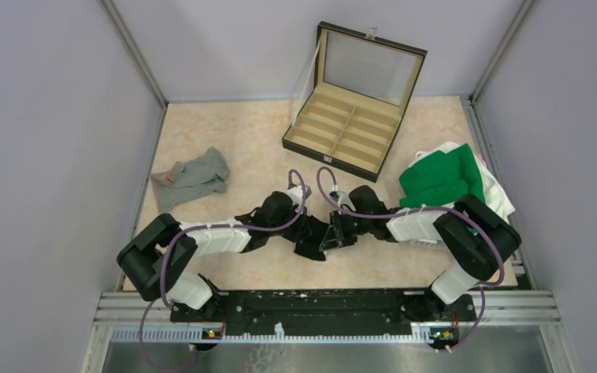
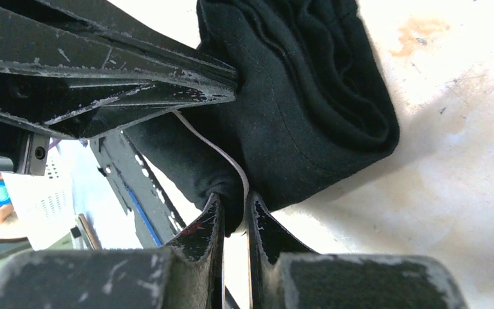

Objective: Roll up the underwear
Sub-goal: Roll the underwear to the center of the board.

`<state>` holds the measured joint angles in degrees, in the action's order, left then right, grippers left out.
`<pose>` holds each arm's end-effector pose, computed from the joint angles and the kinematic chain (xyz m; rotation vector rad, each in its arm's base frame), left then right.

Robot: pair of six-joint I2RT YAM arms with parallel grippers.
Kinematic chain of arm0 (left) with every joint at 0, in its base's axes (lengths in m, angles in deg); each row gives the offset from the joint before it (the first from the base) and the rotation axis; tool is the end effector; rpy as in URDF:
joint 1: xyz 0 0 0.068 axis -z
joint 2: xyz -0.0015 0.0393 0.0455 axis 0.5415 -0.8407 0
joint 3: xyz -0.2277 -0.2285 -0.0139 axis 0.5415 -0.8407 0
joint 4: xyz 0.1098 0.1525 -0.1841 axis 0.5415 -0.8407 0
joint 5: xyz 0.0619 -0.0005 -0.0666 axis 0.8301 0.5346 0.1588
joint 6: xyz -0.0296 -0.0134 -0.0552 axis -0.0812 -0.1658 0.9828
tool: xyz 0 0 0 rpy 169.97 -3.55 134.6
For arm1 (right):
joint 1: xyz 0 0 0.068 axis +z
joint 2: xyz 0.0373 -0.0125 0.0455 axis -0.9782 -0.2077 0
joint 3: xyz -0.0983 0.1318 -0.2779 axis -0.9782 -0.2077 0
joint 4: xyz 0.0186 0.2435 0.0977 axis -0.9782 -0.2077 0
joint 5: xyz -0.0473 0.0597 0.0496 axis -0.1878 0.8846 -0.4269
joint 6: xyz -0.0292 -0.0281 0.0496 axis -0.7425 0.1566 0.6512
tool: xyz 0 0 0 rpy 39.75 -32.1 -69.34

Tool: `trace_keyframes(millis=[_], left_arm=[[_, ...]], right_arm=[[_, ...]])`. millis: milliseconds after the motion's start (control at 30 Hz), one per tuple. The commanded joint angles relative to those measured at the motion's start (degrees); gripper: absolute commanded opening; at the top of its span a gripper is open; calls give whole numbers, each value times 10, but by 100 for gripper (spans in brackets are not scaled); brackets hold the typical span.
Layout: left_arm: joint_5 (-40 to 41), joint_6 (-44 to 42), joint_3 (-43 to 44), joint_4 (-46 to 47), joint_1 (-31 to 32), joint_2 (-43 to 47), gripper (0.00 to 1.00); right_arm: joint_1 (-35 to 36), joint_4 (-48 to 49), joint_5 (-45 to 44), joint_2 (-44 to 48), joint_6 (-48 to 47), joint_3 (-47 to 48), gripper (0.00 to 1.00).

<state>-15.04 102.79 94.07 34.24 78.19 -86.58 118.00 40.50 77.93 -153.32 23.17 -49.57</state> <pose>0.1907 -0.2053 0.1900 0.5375 2.3181 -0.8063 0.2004 0.2043 0.1634 -0.4622 2.5821 1.2497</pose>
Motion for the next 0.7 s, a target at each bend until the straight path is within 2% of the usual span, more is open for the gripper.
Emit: trace_keyframes(millis=[0, 333, 467, 667], left_arm=[[-11, -4, 4, 17, -2, 10, 0], [9, -2, 24, -56, -2, 151, 0], [-28, -6, -8, -50, -1, 196, 0], [-93, 8, -73, 3, 2, 198, 0]], right_arm=[[-10, -63, -98, -21, -35, 12, 7], [-10, -86, -110, -26, -31, 22, 7], [-10, -103, -116, -28, -29, 32, 7], [-10, -113, -118, -29, -28, 42, 8]])
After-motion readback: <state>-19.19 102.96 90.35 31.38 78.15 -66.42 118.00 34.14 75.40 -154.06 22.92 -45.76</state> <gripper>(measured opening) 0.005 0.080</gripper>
